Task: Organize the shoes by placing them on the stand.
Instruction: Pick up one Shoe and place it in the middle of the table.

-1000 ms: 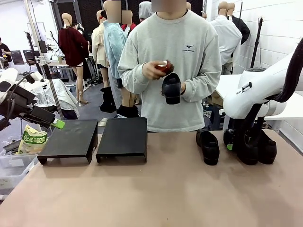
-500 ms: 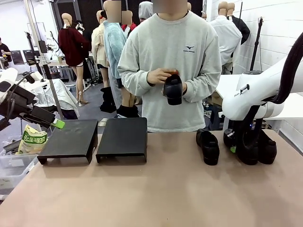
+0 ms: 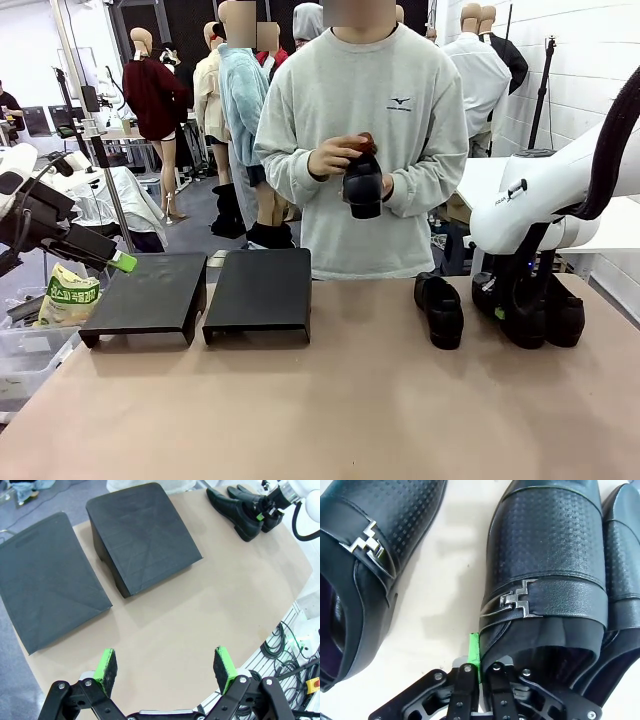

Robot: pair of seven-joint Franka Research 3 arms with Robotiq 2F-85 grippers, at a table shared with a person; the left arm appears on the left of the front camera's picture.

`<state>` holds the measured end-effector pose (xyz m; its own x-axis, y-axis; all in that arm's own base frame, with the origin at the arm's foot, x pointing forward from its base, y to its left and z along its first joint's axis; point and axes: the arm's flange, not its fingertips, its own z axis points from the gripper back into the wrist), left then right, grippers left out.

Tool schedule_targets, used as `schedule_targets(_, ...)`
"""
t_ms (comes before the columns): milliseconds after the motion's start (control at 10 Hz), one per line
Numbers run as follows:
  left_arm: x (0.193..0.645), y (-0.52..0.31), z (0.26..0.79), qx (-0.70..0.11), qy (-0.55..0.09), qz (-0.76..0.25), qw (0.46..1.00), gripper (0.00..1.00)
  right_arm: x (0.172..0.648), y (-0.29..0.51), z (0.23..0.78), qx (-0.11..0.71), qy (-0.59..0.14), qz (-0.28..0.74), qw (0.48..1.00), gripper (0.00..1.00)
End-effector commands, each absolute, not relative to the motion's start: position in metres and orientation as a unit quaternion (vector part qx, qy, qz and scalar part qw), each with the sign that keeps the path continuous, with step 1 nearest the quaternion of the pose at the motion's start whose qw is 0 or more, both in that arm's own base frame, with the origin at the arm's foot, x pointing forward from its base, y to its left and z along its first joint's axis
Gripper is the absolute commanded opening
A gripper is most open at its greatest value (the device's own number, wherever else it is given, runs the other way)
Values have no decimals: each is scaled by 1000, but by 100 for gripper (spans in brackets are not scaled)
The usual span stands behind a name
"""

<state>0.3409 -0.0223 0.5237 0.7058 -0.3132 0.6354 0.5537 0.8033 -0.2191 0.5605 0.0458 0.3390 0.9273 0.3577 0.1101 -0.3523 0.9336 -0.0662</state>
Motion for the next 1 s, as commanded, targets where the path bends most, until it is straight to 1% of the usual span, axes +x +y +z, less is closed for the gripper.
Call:
schedule_targets(0, 342, -22, 523, -206, -301, -240, 900, 100, 567, 44, 338, -41, -56, 167, 983, 0)
schedule_targets(100, 342, -22, 523, -206, -301, -240, 900, 100, 563, 43, 345, -30, -59, 165, 984, 0)
schedule_targets(200, 342, -22, 523, -206, -301, -240, 900, 100, 552, 43, 366, -15, -67, 131, 989, 0)
schedule_targets(400, 342, -22, 523, -206, -301, -240, 900, 100, 515, 45, 418, -22, -91, 100, 991, 0)
schedule_targets(600, 342, -22, 523, -206, -301, -240, 900, 100, 475, 51, 455, -37, -100, 79, 991, 0)
schedule_targets(900, 342, -22, 523, -206, -301, -240, 900, 100, 411, 72, 477, -36, -133, 122, 983, 0)
